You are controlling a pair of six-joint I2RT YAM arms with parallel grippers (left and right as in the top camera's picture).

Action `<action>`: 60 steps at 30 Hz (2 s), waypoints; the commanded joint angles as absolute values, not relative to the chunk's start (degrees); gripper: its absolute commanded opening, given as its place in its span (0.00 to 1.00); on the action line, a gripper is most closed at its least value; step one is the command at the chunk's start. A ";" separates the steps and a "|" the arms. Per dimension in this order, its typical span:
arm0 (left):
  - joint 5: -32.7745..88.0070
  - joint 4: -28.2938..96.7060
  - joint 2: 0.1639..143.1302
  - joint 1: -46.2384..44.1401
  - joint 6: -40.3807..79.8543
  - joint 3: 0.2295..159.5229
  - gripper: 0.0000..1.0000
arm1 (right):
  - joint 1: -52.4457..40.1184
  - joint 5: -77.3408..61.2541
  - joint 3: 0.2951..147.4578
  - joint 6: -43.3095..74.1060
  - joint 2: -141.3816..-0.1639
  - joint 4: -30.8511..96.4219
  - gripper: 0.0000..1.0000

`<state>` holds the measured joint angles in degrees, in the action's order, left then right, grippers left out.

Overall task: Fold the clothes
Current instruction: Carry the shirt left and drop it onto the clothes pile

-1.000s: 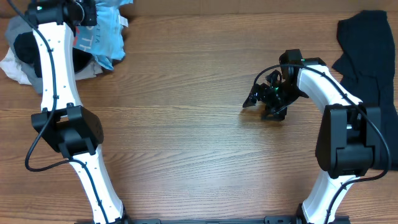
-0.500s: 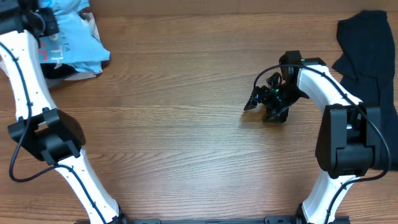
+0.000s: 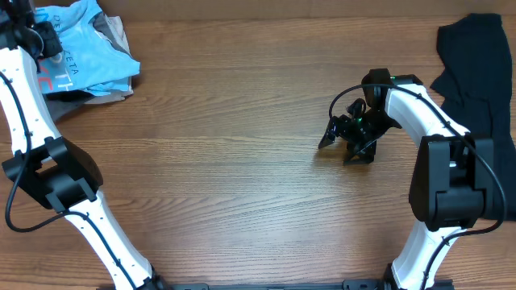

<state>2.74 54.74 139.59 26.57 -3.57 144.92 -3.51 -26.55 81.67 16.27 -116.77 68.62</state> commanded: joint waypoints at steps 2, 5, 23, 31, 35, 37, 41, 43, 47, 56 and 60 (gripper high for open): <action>-0.84 53.91 141.58 28.77 -4.27 146.30 0.62 | -3.88 -23.81 82.94 16.27 -114.65 70.04 0.82; -0.62 53.91 141.64 29.71 -3.77 146.30 0.69 | -3.88 -23.14 82.94 16.27 -114.65 70.70 0.82; 5.50 48.93 136.33 29.21 0.23 146.36 0.04 | -3.88 -20.38 82.94 16.23 -114.65 70.67 0.82; 2.35 44.07 139.35 28.99 0.23 146.36 0.04 | -3.88 -20.38 82.96 16.25 -114.65 71.07 0.82; 2.35 43.16 142.52 28.99 0.01 146.36 0.04 | -3.88 -20.40 82.96 16.29 -114.65 71.50 0.82; 2.33 43.16 144.62 28.99 -0.01 146.36 0.04 | -3.88 -20.40 82.94 16.29 -114.65 72.03 0.81; 2.22 43.70 149.32 29.06 0.01 146.36 0.04 | -3.88 -20.38 82.96 16.29 -114.65 73.21 0.81; 2.35 44.34 151.48 29.12 0.12 146.36 0.04 | -3.88 -20.40 82.94 16.29 -114.65 73.43 0.82; 0.58 45.25 153.01 29.12 0.21 146.36 0.04 | -3.88 -20.40 82.94 16.29 -114.65 73.80 0.82; -1.06 44.97 142.82 29.02 3.53 146.54 0.29 | -3.88 -20.38 83.02 16.73 -114.63 73.78 0.82; 3.14 46.81 135.79 28.69 3.95 146.54 0.58 | -3.88 -17.63 83.11 20.03 -113.21 72.14 0.82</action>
